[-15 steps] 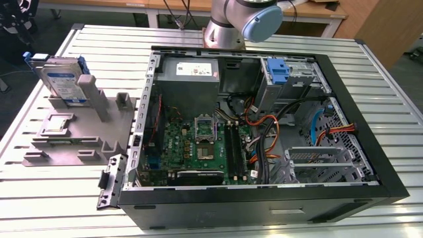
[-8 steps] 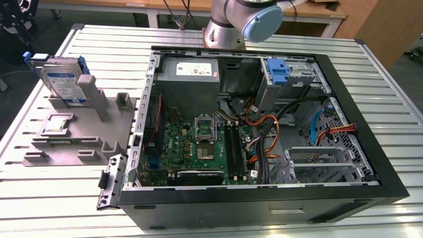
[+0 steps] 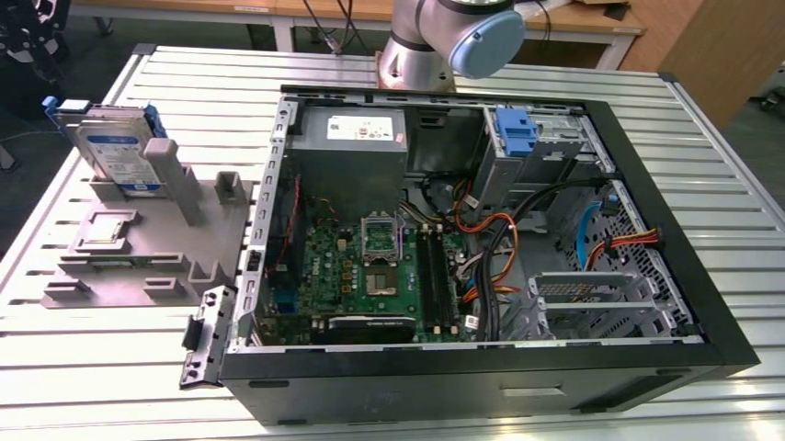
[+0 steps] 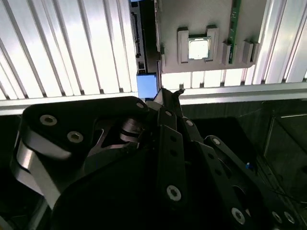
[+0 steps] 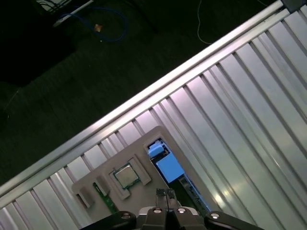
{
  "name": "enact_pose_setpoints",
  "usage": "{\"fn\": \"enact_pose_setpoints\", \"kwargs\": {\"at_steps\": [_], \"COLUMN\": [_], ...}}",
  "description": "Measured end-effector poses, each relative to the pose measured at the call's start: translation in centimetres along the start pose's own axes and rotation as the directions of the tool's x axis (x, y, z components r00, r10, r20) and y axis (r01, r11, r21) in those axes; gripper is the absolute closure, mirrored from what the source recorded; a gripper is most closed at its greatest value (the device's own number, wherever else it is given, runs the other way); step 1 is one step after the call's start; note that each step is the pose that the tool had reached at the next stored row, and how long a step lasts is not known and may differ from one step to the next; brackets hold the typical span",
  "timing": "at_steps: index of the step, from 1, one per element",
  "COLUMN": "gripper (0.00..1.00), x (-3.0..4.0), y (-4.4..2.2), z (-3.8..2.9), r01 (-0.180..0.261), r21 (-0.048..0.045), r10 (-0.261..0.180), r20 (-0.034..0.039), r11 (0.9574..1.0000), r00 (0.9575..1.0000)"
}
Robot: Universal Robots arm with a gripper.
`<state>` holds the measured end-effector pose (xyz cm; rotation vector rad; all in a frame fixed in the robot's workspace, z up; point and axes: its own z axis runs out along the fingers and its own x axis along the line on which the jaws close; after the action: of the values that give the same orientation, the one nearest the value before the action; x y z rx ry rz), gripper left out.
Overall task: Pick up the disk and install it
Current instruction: 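Pick up the disk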
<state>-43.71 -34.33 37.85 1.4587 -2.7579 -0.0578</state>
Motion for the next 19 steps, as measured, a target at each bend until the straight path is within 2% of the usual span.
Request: {"fn": "enact_pose_setpoints", "kwargs": {"at_steps": [3, 5, 19], "gripper": [0.9, 0.9, 0.9], "x": [0.0, 0.02, 0.12], "y": [0.0, 0.04, 0.18], "z": [0.01, 0.0, 0.02], "r01": [0.05, 0.068, 0.073], "r21": [0.0, -0.0001, 0.0001], "r10": [-0.05, -0.068, -0.073], "r20": [-0.0021, -0.0031, -0.0031], "r11": [0.9988, 0.9977, 0.9974], "r00": [0.9988, 0.9977, 0.9974]}}
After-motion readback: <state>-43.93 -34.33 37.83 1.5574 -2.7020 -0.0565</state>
